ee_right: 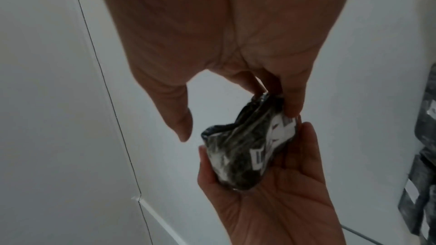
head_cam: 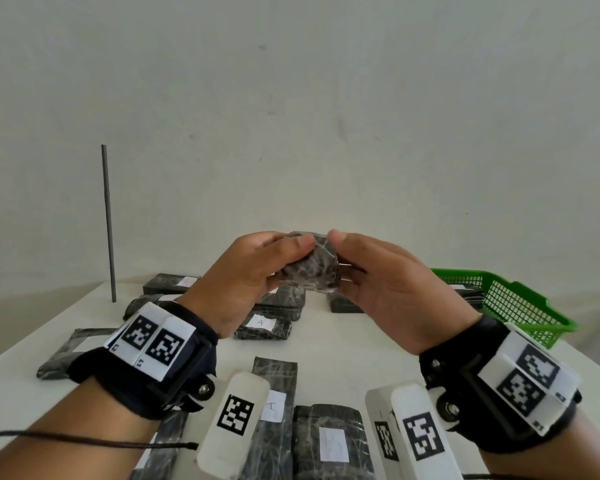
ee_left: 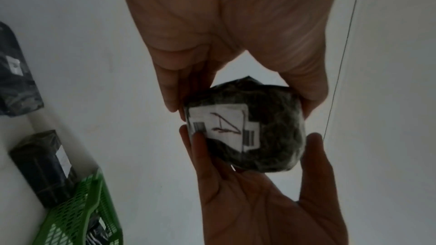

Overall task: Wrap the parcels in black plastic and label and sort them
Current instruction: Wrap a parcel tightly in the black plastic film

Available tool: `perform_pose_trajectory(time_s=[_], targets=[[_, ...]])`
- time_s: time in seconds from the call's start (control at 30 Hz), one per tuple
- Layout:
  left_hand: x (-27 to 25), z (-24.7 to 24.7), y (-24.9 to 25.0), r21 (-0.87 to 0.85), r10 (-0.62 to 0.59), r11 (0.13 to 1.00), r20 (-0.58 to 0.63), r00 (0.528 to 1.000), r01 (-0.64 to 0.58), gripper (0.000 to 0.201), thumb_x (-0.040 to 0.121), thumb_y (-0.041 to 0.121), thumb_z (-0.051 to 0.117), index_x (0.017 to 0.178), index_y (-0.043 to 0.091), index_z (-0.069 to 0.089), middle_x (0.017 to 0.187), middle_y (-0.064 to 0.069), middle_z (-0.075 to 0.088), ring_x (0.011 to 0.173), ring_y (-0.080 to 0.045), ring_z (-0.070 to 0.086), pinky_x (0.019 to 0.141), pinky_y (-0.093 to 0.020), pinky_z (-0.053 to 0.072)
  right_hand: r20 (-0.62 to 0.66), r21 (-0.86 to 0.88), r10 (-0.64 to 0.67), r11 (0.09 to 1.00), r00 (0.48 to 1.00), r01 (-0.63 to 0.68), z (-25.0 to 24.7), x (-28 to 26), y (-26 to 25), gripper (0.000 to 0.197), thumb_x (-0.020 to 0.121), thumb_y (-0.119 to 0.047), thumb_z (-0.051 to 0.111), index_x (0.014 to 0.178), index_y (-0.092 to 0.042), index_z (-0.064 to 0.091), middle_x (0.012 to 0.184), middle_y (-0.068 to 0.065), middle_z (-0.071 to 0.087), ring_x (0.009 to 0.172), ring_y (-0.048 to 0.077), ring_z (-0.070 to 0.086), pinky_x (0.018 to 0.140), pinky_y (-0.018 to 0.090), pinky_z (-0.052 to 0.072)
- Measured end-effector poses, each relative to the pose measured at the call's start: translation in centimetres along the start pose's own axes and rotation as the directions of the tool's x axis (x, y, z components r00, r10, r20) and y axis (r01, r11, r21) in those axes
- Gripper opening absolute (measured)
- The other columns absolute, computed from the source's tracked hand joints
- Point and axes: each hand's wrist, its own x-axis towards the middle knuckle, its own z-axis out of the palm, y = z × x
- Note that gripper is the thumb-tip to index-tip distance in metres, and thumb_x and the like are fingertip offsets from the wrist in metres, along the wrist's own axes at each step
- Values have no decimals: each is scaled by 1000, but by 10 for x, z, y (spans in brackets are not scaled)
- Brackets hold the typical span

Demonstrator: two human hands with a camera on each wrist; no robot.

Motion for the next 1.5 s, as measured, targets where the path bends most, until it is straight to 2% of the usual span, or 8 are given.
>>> perform_pose_trajectory(time_s=[0.27, 0.43, 0.73, 0.97, 1.1, 1.23, 1.37, 1.5], targets=[[4, 4, -3, -82, -35, 996, -63, 997, 30, 69, 70, 53, 78, 108, -4, 73, 99, -15, 73, 94, -24, 72, 92, -39, 59, -46, -76, -60, 996, 997, 56, -3, 2, 8, 36, 88, -26, 74, 116, -3, 77, 123, 24, 73, 121, 36, 70, 113, 50, 50], [5, 7, -3, -41, -11, 999, -96, 995, 7, 41, 68, 45, 80, 92, 12, 81, 94, -16, 78, 89, -28, 76, 85, -42, 61, -114, -105, -82, 992, 990, 70, -3, 4, 10, 29, 84, -15, 83, 112, -6, 79, 119, 26, 74, 118, 41, 70, 109, 51, 54], [3, 10, -1, -19, -12, 1000, -115, 993, 9, 47, 70, 52, 78, 96, 12, 81, 100, -20, 76, 96, -31, 75, 103, -57, 55, -112, -96, -40, 995, 993, 30, -7, 8, 9, 55, 77, -27, 86, 125, -3, 72, 122, 23, 75, 122, 42, 68, 113, 57, 49], [1, 13, -6, 1, -59, 998, -126, 990, 59, 66, 81, 64, 72, 104, 2, 77, 108, -25, 75, 108, -36, 73, 109, -50, 52, -108, -27, -4, 1000, 994, 2, -2, 7, 8, 46, 74, -27, 81, 110, 1, 78, 112, 21, 78, 104, 30, 76, 106, 43, 57], [1, 12, -4, -61, -103, 994, -151, 983, 95, 63, 72, 67, 67, 95, 10, 80, 107, -14, 79, 106, -24, 74, 107, -46, 52, -221, -23, -14, 1000, 975, 10, -2, 11, 12, 24, 98, -18, 67, 109, 2, 75, 100, 15, 80, 90, 21, 76, 86, 27, 62], [-1, 14, -3, 57, 35, 998, -286, 958, -20, 43, 82, 60, 61, 80, 24, 84, 95, -7, 81, 99, -25, 77, 95, -43, 60, -406, -117, -59, 993, 912, 12, -10, 17, 19, 25, 92, 1, 74, 116, 3, 68, 91, 16, 80, 81, 25, 79, 85, 35, 65], [-5, 15, -2, 281, 107, 958, -170, 980, -56, 77, 70, 85, 67, 106, 17, 69, 83, -5, 60, 80, -21, 60, 91, -37, 56, -469, -197, -102, 980, 877, 9, -11, 18, 19, 26, 84, -3, 84, 106, -1, 71, 87, 17, 80, 75, 28, 77, 87, 51, 63], [-1, 12, -4, 266, 59, 964, -262, 963, 13, 58, 70, 45, 73, 124, 26, 66, 97, -9, 73, 88, -25, 70, 83, -30, 54, -414, -278, -107, 960, 904, -14, -9, 15, 16, 25, 86, -18, 86, 105, -10, 73, 83, 12, 78, 70, 25, 65, 73, 48, 52]])
